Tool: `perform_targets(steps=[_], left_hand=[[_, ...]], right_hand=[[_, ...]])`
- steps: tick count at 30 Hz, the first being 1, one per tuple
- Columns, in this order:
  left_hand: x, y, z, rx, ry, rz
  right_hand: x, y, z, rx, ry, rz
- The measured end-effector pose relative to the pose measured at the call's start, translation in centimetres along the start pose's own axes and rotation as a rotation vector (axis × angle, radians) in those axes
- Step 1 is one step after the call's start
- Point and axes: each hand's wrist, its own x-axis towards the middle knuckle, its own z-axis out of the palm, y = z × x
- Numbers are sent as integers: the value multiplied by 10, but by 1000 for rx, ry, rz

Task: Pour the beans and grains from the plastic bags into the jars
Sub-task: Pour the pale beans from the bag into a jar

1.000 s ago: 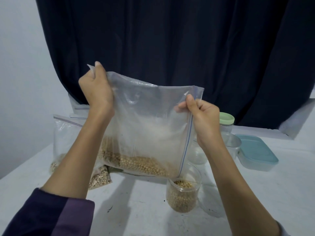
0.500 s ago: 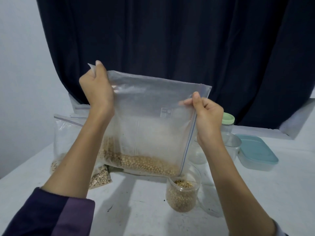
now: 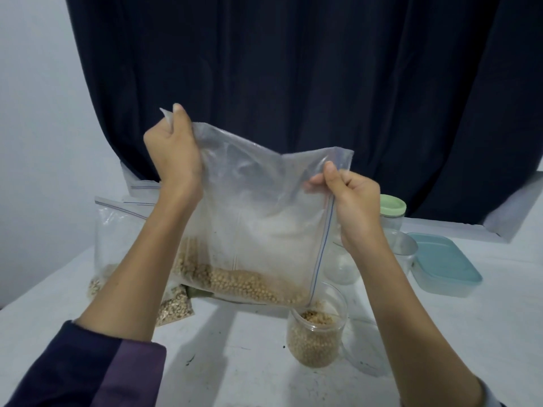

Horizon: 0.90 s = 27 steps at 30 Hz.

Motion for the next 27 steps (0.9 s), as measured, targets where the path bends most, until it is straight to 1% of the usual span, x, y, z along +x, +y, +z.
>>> perform_targets(steps=[2,5,8,11,13,16,18,21,24,27], left_hand=[[0,0,0,-3,-5,0],[-1,0,1,3,-1,-4],[-1,-1,2,17,-8,-1],[-2,-1,3,10,-2,-5],[-1,0,4,9,-1,-7],[-1,-1,5,0,0,-5],[0,-2,5,7,-3,-5],[0,-3,5,-2,-4,-8],[1,-3,6,1,-6,-5],[1,-2,6,-5,-4,-4]], right_hand=[[1,0,-2,20,43,0],[2,-1,-3,-3,-1,31],[3,-1,-3,22,62,33],[4,-2,-2,16,16,51],[7,-3,-3,24,52,36],[8,-3,-3,5,37,44],[9,-3,-3,9,57,42],[10,-3,-4,-3,19,50],[11,-3,-5,5,39,41],[11,-4,-4,-6,10,42]])
